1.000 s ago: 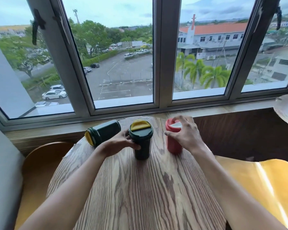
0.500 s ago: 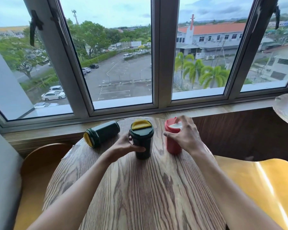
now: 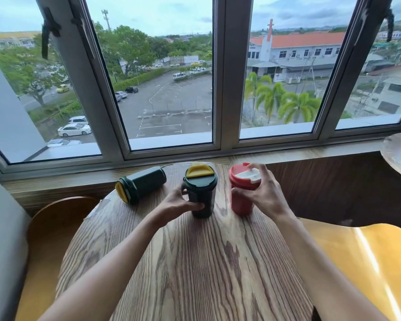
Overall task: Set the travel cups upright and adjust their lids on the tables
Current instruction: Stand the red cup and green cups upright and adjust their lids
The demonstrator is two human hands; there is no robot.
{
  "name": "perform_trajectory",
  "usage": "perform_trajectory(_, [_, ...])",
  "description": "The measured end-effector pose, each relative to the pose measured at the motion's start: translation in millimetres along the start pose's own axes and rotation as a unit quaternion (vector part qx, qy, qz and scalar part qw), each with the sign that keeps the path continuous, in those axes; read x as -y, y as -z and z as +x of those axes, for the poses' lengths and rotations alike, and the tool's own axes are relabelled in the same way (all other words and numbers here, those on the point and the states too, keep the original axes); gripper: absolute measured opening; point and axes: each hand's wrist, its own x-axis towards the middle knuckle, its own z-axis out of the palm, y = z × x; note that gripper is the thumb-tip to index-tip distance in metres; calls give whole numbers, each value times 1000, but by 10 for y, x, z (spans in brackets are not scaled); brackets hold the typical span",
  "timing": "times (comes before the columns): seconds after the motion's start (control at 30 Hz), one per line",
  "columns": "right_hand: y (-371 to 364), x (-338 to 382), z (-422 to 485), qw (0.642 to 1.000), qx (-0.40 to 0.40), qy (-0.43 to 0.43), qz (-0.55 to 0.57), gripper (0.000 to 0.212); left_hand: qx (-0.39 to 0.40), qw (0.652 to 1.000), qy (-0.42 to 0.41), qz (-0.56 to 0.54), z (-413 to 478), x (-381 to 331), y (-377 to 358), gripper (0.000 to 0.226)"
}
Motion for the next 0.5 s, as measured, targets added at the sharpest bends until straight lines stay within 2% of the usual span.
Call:
perform_trajectory(0.1, [1, -123, -56, 996, 40, -17, 79, 80, -18, 1000, -6, 1, -15, 18, -25, 56])
perform_trajectory(0.27, [-83, -146, -130, 997, -4, -15, 79, 87, -37, 999, -24, 20, -34, -1, -51, 54])
perform_trajectory(0.5, [-294, -54, -429, 994, -21, 7, 105, 86, -65, 997, -40, 19, -106, 20, -57, 62])
